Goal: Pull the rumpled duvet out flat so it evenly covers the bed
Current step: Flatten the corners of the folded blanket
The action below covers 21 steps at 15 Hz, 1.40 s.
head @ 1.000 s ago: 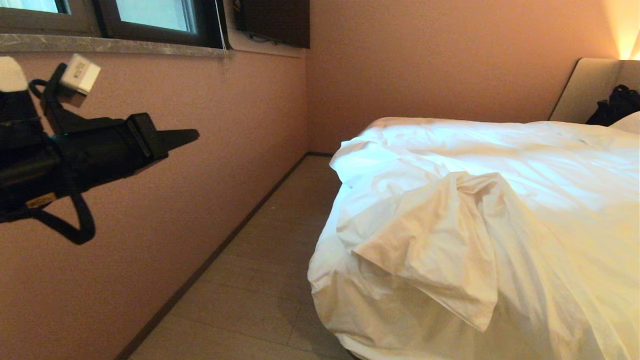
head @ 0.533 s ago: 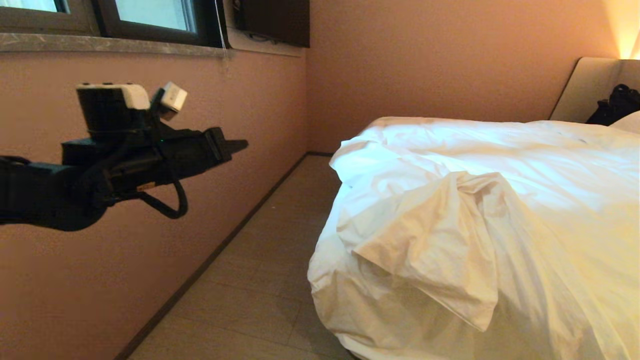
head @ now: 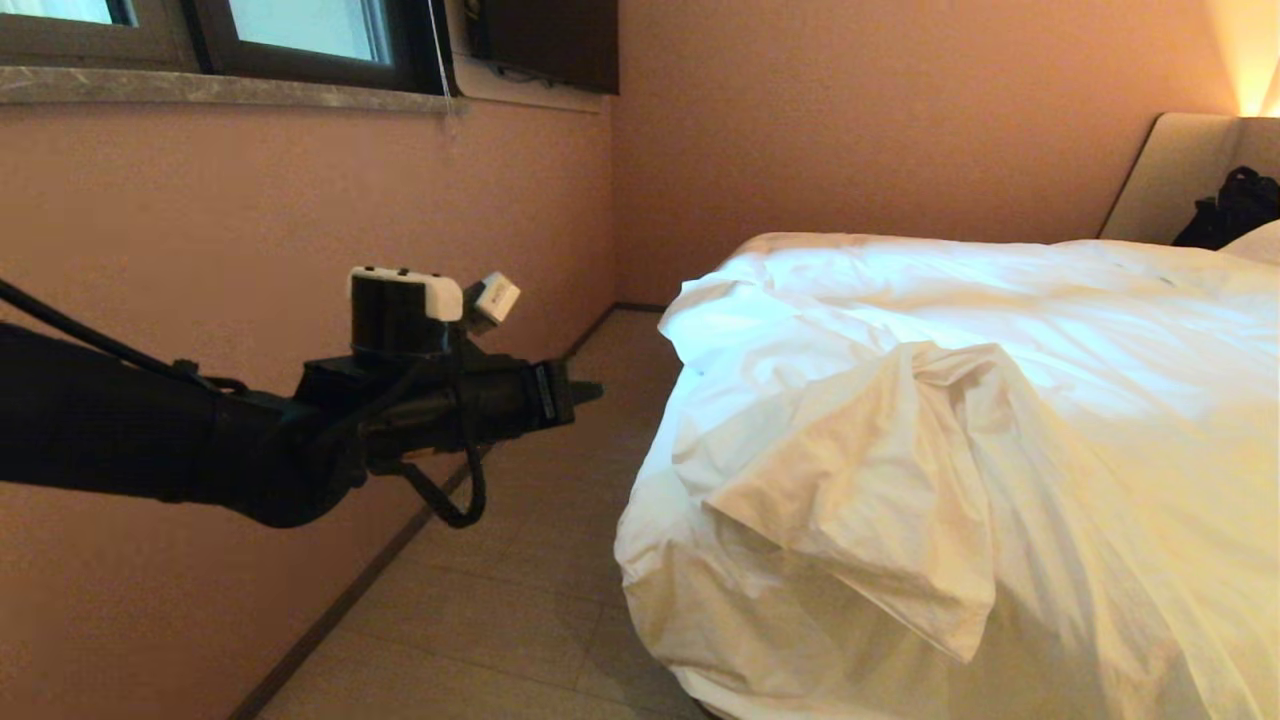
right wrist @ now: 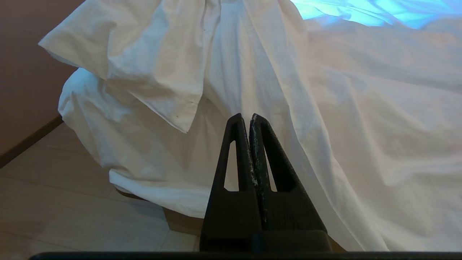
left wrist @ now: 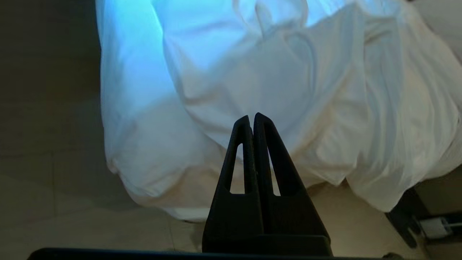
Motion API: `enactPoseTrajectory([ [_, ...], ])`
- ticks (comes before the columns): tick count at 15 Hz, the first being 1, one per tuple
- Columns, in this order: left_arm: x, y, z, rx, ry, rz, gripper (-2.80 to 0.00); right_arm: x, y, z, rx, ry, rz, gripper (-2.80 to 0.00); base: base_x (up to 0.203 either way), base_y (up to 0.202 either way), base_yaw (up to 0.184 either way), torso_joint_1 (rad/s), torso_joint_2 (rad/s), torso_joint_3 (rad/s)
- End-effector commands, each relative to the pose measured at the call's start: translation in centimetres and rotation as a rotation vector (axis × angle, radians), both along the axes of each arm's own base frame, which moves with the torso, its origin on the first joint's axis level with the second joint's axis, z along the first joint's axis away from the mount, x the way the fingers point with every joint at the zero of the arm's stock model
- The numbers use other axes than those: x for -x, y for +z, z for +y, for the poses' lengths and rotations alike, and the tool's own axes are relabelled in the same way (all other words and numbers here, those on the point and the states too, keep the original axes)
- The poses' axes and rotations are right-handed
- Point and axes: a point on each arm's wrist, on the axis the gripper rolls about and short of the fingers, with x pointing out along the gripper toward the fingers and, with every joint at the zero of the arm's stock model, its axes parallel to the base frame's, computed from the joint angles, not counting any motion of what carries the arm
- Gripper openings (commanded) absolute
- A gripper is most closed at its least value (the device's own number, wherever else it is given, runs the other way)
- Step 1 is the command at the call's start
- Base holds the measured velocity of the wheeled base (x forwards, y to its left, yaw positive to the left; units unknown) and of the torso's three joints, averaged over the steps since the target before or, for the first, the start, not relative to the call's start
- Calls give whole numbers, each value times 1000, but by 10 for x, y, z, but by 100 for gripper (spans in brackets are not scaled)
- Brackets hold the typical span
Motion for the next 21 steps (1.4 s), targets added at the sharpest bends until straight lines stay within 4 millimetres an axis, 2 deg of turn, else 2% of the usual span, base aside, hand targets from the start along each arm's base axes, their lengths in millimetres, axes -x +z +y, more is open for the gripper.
enactPoseTrajectory([
  [1, 14, -10, -22, -29, -55, 20, -280, 0, 0, 0, 0, 0, 0, -280, 0, 0, 0, 0, 0, 0],
  [2, 16, -12, -26, -41, -59, 22, -280, 0, 0, 0, 0, 0, 0, -280, 0, 0, 0, 0, 0, 0],
  [4, 32, -22, -52, -86, -100, 30, -280, 0, 0, 0, 0, 0, 0, -280, 0, 0, 0, 0, 0, 0],
  [5, 35, -29, -59, -106, -106, 42, -280, 0, 0, 0, 0, 0, 0, -280, 0, 0, 0, 0, 0, 0],
  [8, 37, -36, -66, -119, -130, 44, -280, 0, 0, 0, 0, 0, 0, -280, 0, 0, 0, 0, 0, 0],
  [12, 48, -47, -87, -183, -233, 2, -280, 0, 0, 0, 0, 1, 0, -280, 0, 0, 0, 0, 0, 0],
  [17, 66, -85, -143, -252, -390, 19, -280, 0, 0, 0, 0, 1, 0, -280, 0, 0, 0, 0, 0, 0],
  [18, 66, -95, -148, -279, -412, 14, -280, 0, 0, 0, 0, 0, 0, -280, 0, 0, 0, 0, 0, 0],
  [21, 67, -99, -157, -267, -442, -59, -280, 0, 0, 0, 0, 0, 0, -280, 0, 0, 0, 0, 0, 0],
])
